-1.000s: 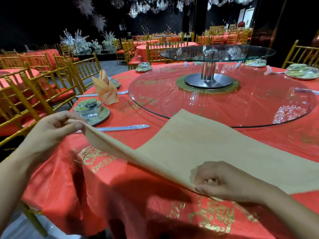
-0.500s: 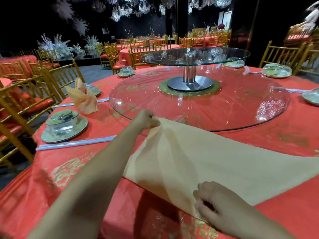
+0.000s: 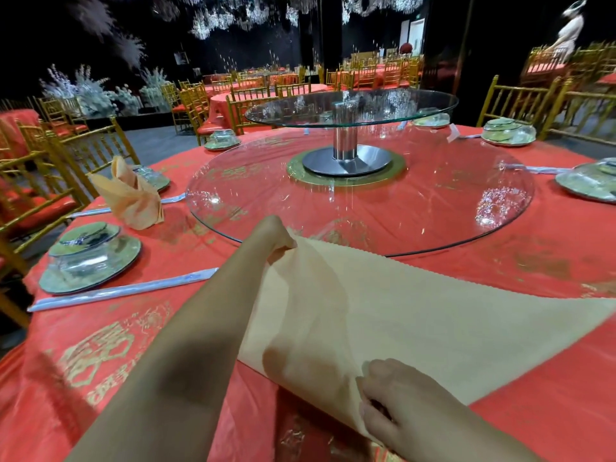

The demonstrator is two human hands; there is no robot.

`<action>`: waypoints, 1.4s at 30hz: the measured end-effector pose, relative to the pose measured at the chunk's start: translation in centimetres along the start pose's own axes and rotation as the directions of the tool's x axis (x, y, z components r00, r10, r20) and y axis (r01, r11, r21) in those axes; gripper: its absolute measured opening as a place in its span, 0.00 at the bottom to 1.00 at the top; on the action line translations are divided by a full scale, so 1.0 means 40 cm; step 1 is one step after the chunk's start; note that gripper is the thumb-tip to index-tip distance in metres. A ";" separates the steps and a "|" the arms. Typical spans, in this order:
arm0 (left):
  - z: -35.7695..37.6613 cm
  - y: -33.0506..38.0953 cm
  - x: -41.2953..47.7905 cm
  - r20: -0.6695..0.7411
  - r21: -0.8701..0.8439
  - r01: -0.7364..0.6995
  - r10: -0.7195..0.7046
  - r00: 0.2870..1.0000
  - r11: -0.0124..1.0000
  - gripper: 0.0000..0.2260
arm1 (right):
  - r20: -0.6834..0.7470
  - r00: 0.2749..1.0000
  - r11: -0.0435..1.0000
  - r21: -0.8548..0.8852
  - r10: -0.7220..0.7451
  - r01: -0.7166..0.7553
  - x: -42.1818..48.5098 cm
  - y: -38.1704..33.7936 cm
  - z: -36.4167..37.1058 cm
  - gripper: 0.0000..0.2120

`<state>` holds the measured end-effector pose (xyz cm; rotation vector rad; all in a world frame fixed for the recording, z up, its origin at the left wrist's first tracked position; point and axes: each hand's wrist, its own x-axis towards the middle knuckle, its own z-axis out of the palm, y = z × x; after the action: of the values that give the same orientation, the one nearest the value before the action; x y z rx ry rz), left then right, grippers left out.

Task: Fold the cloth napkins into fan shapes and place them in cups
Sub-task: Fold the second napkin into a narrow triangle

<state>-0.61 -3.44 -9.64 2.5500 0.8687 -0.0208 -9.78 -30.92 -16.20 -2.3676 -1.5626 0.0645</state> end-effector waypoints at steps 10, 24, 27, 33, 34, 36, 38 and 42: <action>-0.110 -0.235 -0.076 0.064 -0.275 0.157 -0.145 0.987 0.948 0.13 | 0.409 0.909 0.990 0.142 -0.079 0.022 0.045 0.010 -0.085 0.10; -0.048 -0.383 -0.141 -0.002 -0.365 0.145 -0.157 0.988 0.919 0.09 | 0.420 0.907 0.989 -0.144 0.032 0.032 0.044 -0.060 -0.072 0.14; -0.044 -0.404 -0.133 -0.030 -0.498 0.136 -0.174 0.984 0.856 0.09 | 0.424 0.905 0.997 -0.075 0.041 -0.010 0.043 -0.056 -0.074 0.14; -0.060 -0.369 -0.097 -0.153 -0.592 0.021 -0.138 0.979 0.805 0.13 | 0.402 0.914 0.998 -0.046 0.053 -0.037 0.071 -0.067 -0.065 0.11; -0.061 -0.363 -0.092 -0.175 -0.593 -0.001 -0.127 0.976 0.805 0.13 | 0.392 0.918 0.998 -0.054 0.059 -0.042 0.075 -0.071 -0.060 0.10; -0.053 -0.354 -0.086 -0.193 -0.582 -0.032 -0.100 0.976 0.813 0.13 | 0.376 0.924 0.997 -0.058 0.068 -0.049 0.077 -0.075 -0.052 0.09; -0.033 -0.356 -0.085 -0.208 -0.499 -0.048 -0.066 0.976 0.865 0.12 | 0.381 0.922 0.997 -0.058 0.068 -0.049 0.074 -0.075 -0.051 0.09; -0.007 -0.373 -0.102 -0.221 -0.375 0.031 -0.122 0.968 0.927 0.12 | 0.403 0.914 0.998 -0.046 0.046 -0.030 0.074 -0.074 -0.054 0.11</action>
<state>-12.62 4.84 -14.80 2.1903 0.9596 0.4002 -10.80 -27.66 -12.95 -2.5311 -1.7008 0.5727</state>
